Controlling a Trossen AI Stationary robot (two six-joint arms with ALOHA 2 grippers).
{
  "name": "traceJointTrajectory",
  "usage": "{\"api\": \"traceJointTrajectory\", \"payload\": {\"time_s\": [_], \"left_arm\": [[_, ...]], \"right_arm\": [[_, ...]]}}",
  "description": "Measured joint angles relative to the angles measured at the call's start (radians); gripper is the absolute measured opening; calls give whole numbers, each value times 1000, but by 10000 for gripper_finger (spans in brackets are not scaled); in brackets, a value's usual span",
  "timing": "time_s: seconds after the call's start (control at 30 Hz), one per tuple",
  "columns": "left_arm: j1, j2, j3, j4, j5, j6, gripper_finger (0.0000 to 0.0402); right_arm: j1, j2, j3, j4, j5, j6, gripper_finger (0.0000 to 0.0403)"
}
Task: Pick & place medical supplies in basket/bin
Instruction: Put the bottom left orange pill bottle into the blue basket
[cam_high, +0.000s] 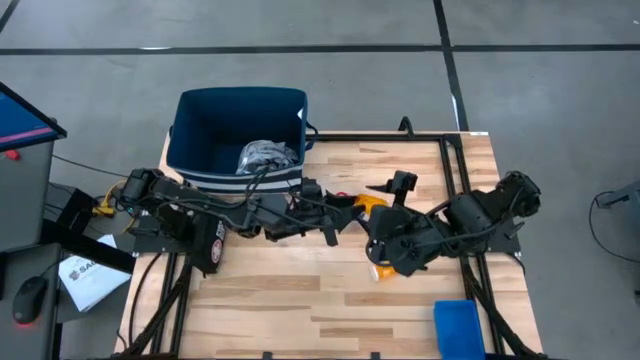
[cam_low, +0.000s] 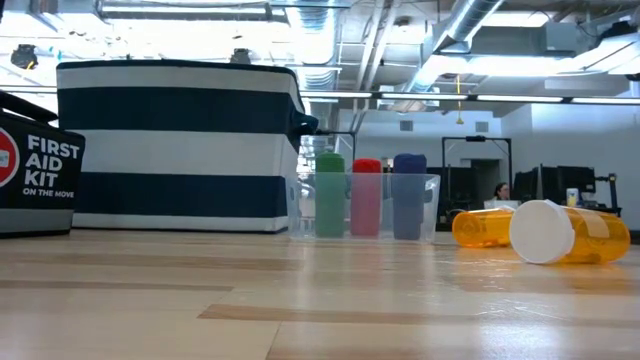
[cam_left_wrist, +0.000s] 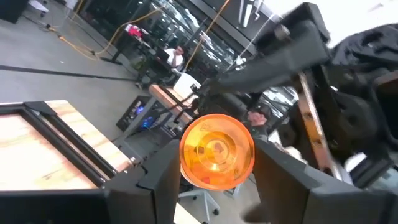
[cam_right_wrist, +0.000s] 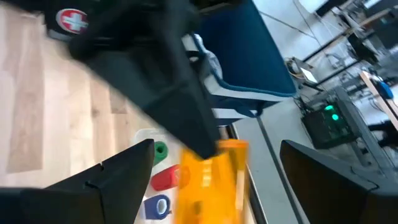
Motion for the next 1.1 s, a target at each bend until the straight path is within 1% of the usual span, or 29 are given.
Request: {"api": "traceJointTrajectory", "payload": {"time_s": [0.23, 0.4, 0.5, 0.63, 0.8, 1.1], "left_arm": [[-4, 0, 0, -6, -2, -22, 173], [-4, 0, 0, -6, -2, -26, 173], [-6, 0, 0, -6, 6, -28, 173], [-6, 0, 0, -4, 7, -35, 173], [-6, 0, 0, -1, 7, -51, 173], [-7, 0, 1, 8, 13, -61, 173]], "right_arm": [[-3, 0, 0, -1, 2, 15, 340], [-7, 0, 0, -1, -7, 22, 308], [-9, 0, 0, -1, -43, 22, 287], [-9, 0, 0, 0, -51, 22, 272], [-9, 0, 0, 5, -52, 22, 265], [-29, 0, 0, 26, -51, 14, 264]]}}
